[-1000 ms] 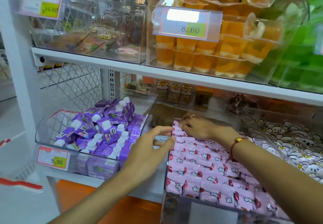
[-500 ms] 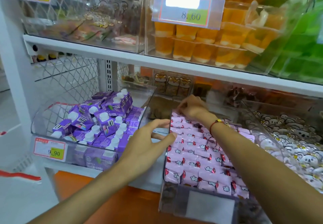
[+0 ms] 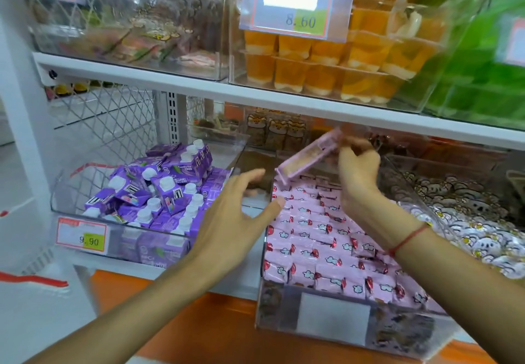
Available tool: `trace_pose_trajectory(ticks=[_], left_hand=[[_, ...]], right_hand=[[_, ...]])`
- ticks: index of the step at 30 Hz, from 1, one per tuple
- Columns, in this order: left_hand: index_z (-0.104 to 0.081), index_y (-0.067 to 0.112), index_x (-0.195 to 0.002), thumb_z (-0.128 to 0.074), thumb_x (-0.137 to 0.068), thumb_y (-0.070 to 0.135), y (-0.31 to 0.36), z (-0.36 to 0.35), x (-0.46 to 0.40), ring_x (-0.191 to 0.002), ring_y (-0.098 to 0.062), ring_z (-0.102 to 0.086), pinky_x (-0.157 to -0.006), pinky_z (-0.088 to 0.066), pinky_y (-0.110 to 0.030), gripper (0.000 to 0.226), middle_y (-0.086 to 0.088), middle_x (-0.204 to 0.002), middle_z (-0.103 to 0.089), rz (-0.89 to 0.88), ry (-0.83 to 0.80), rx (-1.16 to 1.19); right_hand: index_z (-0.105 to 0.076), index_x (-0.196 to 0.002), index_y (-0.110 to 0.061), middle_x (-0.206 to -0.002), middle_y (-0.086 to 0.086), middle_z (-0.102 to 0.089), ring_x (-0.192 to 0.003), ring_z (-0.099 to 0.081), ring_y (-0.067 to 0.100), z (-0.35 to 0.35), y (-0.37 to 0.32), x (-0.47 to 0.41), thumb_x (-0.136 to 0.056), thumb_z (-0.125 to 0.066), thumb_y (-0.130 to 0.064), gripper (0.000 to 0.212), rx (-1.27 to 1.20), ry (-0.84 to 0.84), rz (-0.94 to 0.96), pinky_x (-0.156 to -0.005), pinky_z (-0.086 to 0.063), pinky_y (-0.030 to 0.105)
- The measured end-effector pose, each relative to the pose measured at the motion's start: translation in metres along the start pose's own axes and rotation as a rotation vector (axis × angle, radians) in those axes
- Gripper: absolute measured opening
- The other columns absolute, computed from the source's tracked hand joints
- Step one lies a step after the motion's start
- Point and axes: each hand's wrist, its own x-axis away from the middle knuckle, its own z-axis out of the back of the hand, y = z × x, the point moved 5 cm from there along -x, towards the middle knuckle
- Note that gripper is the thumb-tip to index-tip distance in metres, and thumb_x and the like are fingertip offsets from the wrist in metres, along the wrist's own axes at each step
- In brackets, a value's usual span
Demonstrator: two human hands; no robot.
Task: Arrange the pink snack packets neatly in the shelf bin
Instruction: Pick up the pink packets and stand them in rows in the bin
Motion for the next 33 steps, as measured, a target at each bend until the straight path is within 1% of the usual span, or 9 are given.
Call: trace_pose_trajectory(ticks=[3, 6, 10, 15, 17, 20, 23, 29, 33], left_hand=[[-0.039, 0.04, -0.136, -0.072, -0.078, 0.039, 0.02, 0.003, 0.001, -0.117, 0.008, -0.042, -0.091, -0.037, -0.009, 0.066, 0.022, -0.133, -0.04, -0.234, 0.024, -0.08], [-0.05, 0.037, -0.129, -0.074, -0.08, 0.027, 0.034, 0.003, 0.004, -0.11, 0.003, -0.049, -0.086, -0.042, -0.012, 0.055, 0.019, -0.124, -0.05, -0.379, 0.035, -0.158], [-0.069, 0.029, -0.106, -0.07, -0.083, 0.026, 0.033, 0.01, 0.001, -0.083, 0.001, -0.064, -0.066, -0.048, -0.011, 0.023, 0.012, -0.095, -0.07, -0.169, 0.063, 0.181], [-0.072, 0.021, -0.076, -0.064, -0.077, 0.054, 0.014, 0.009, 0.005, -0.067, -0.002, -0.07, -0.043, -0.046, -0.013, 0.034, 0.005, -0.079, -0.075, 0.425, 0.018, 0.577], [-0.073, 0.021, -0.08, -0.062, -0.074, 0.061, 0.013, 0.009, 0.007, -0.063, -0.001, -0.068, -0.044, -0.045, -0.013, 0.042, 0.004, -0.08, -0.075, 0.454, -0.013, 0.537], [-0.074, 0.022, -0.074, -0.058, -0.072, 0.067, 0.015, 0.007, 0.008, -0.059, -0.001, -0.067, -0.046, -0.042, -0.015, 0.048, 0.006, -0.076, -0.075, 0.42, -0.009, 0.439], [-0.074, 0.038, -0.066, -0.047, -0.067, 0.075, 0.021, 0.012, 0.006, -0.055, 0.001, -0.066, -0.039, -0.036, -0.009, 0.045, 0.01, -0.069, -0.073, 0.33, 0.041, 0.351], [-0.073, 0.025, -0.068, -0.058, -0.089, 0.032, 0.015, 0.004, 0.006, -0.05, -0.003, -0.061, -0.047, -0.046, -0.016, 0.027, 0.002, -0.062, -0.071, 0.217, -0.004, 0.393], [-0.073, 0.024, -0.072, -0.053, -0.093, 0.034, 0.018, 0.006, 0.004, -0.059, -0.001, -0.065, -0.041, -0.04, -0.012, 0.03, 0.005, -0.067, -0.073, 0.163, 0.007, 0.388]], right_hand=[[-0.059, -0.107, -0.001, -0.079, 0.001, -0.067, -0.069, -0.063, 0.007, 0.012, -0.006, 0.031, -0.096, -0.052, -0.013, 0.017, -0.101, -0.145, -0.15, -0.066, -0.054, 0.015], [-0.065, -0.096, -0.002, -0.06, -0.003, -0.067, -0.059, -0.062, 0.004, 0.013, -0.006, 0.056, -0.095, -0.053, -0.012, 0.016, -0.143, -0.265, -0.245, -0.058, -0.052, 0.013], [-0.066, -0.101, -0.006, -0.073, 0.002, -0.064, -0.064, -0.06, 0.008, 0.015, -0.009, 0.063, -0.094, -0.056, -0.022, 0.02, -0.061, -0.32, -0.286, -0.061, -0.053, 0.018], [-0.059, -0.107, -0.026, -0.105, -0.008, -0.061, -0.099, -0.058, 0.006, 0.02, -0.031, 0.062, -0.092, -0.053, -0.042, 0.022, 0.359, -0.39, 0.179, -0.082, -0.046, 0.017], [-0.058, -0.115, -0.03, -0.114, -0.015, -0.058, -0.106, -0.052, -0.003, 0.012, -0.039, 0.073, -0.09, -0.056, -0.04, 0.027, 0.488, -0.556, 0.38, -0.084, -0.041, 0.009], [-0.054, -0.128, -0.033, -0.127, -0.014, -0.051, -0.121, -0.036, 0.003, 0.003, -0.037, 0.087, -0.087, -0.058, -0.045, 0.043, 0.858, -0.659, 0.677, -0.098, -0.029, 0.024], [-0.06, -0.122, -0.033, -0.113, -0.015, -0.056, -0.108, -0.037, 0.004, -0.002, -0.033, 0.091, -0.09, -0.055, -0.043, 0.034, 1.026, -0.659, 0.84, -0.089, -0.025, 0.028], [-0.067, -0.091, -0.027, -0.094, -0.015, -0.064, -0.089, -0.057, 0.0, 0.002, -0.021, 0.083, -0.093, -0.057, -0.018, 0.014, 0.708, -0.785, 0.559, -0.08, -0.046, 0.023], [-0.06, -0.116, -0.023, -0.113, -0.009, -0.065, -0.103, -0.06, 0.0, 0.007, -0.015, 0.075, -0.092, -0.057, -0.015, 0.025, 0.616, -0.998, 0.264, -0.088, -0.048, 0.02]])
